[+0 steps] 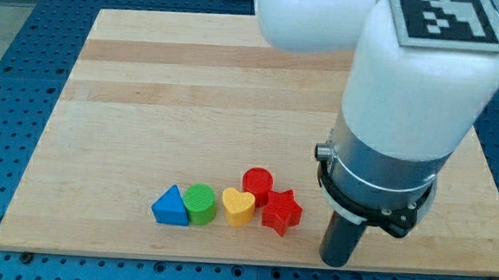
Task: Push the red star to the right of the red circle
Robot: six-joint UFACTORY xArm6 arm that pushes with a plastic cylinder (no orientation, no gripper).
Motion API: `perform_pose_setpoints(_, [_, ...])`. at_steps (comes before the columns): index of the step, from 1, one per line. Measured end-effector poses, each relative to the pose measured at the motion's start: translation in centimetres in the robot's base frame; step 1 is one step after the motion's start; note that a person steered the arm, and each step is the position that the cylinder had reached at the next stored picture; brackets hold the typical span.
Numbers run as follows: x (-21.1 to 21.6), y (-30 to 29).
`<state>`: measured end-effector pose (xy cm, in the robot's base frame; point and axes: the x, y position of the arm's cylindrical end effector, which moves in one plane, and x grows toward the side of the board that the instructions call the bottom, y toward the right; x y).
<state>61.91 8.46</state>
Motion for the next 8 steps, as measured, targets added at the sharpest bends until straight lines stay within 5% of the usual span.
perform_pose_setpoints(5, [-1.9,-8.0])
perform_pose_setpoints(8, [-4.3,-0.4])
